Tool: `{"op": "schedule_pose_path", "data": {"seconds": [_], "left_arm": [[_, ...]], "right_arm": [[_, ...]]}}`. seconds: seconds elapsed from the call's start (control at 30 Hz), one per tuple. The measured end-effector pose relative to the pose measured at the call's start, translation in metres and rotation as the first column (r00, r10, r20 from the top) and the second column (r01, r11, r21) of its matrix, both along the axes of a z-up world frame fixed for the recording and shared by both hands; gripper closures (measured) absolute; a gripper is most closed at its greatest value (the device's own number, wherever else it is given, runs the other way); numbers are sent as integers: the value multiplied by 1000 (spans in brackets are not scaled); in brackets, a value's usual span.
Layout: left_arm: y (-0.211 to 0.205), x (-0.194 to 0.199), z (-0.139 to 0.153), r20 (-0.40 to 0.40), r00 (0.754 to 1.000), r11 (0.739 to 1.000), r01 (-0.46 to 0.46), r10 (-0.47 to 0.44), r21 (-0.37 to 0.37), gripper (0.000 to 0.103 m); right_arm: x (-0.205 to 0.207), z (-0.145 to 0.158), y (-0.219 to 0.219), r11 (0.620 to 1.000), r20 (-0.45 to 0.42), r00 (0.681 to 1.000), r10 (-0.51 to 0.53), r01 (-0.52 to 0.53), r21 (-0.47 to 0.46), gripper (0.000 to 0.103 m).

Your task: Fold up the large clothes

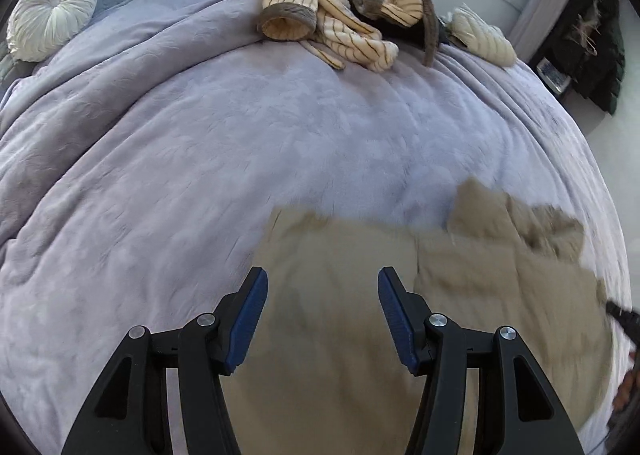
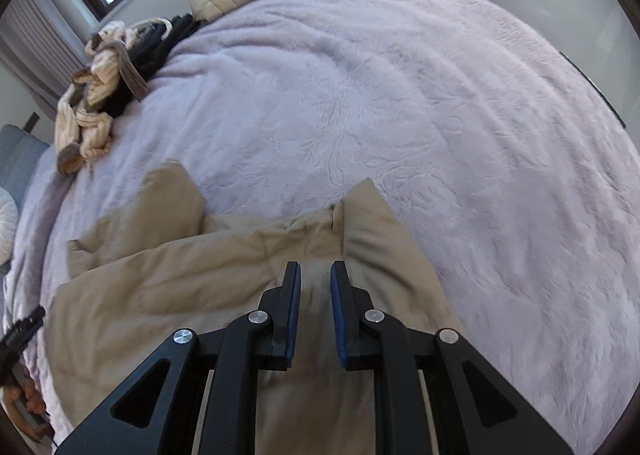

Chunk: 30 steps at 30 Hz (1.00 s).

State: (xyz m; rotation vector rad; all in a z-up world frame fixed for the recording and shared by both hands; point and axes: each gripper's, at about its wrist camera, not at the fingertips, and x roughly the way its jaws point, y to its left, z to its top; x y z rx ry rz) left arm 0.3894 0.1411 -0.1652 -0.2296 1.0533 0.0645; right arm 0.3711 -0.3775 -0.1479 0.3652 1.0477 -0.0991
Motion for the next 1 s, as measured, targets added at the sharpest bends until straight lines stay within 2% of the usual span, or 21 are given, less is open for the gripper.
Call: {"op": "schedule_pose_path", "data": {"seconds": [0.03, 0.07, 0.1, 0.17, 0.2, 0.23, 0.27, 0.37, 0.43, 0.5, 0.57, 0.6, 0.67, 0.83, 0.87, 0.9, 0.93, 1.0], "left_arm": [[1, -10, 3, -6, 1000, 1000, 9, -9, 1, 44], [3, -24, 5, -16, 1000, 1000, 21, -21, -8, 44], [4, -32, 7, -22, 999, 1000, 23, -24, -16, 44], [7, -55, 10, -35, 999, 998, 18, -20, -54, 41], [8, -62, 10, -41, 999, 998, 14, -16, -62, 35], [9, -75, 10, -49, 999, 997, 3, -6, -77, 20], [9, -84, 10, -45, 999, 997, -4, 0, -83, 15], [2, -112, 7, -54, 998, 997, 19, -24, -74, 15], [-1, -124, 3, -64, 997, 997, 34, -38, -68, 15], [-3, -137, -4, -71, 996, 996, 40, -46, -84, 0], [-3, -148, -8, -57, 998, 993, 30, -37, -110, 0], [-4, -151, -10, -59, 998, 992, 26, -34, -120, 0], [-3, -160, -18, -78, 997, 986, 13, -27, -165, 0], [5, -169, -42, -146, 989, 957, -61, 20, -283, 0], [7, -169, -50, -164, 986, 953, -81, 34, -290, 0], [6, -170, -56, -173, 984, 952, -85, 35, -295, 0], [7, -170, -63, -188, 982, 946, -91, 33, -310, 0], [12, -170, -80, -227, 973, 908, -123, 31, -400, 0]], "right_arm": [[-9, 7, 2, 1000, 10, 1000, 5, -5, 14, 83], [-17, 12, 4, 1000, 21, 1000, 8, -9, 27, 71], [-27, 18, 7, 999, 33, 999, 12, -13, 41, 52], [-44, 25, 13, 998, 46, 999, 28, -31, 61, 41], [-49, 28, 16, 997, 48, 998, 39, -42, 69, 41], [-59, 31, 19, 996, 50, 998, 50, -53, 77, 41], [-69, 34, 21, 995, 53, 997, 53, -57, 87, 41], [-94, 36, 21, 989, 45, 998, 39, -45, 143, 41], [-110, 33, 21, 980, 29, 999, 27, -32, 195, 36], [-123, 27, 18, 973, 14, 1000, 12, -15, 232, 31], [-133, 21, 17, 964, -7, 1000, 1, 1, 265, 31], [-140, 17, 16, 958, -18, 1000, -3, 8, 287, 27], [-151, 9, 15, 949, -31, 999, -15, 24, 315, 22], [-178, -18, 7, 910, -74, 996, -50, 76, 407, 18], [-179, -24, 5, 898, -84, 995, -59, 90, 432, 7], [-182, -33, 1, 876, -93, 992, -79, 114, 469, 0], [-182, -38, -1, 860, -100, 991, -93, 131, 493, 0], [-183, -51, -6, 801, -111, 987, -115, 158, 577, 0]]}}
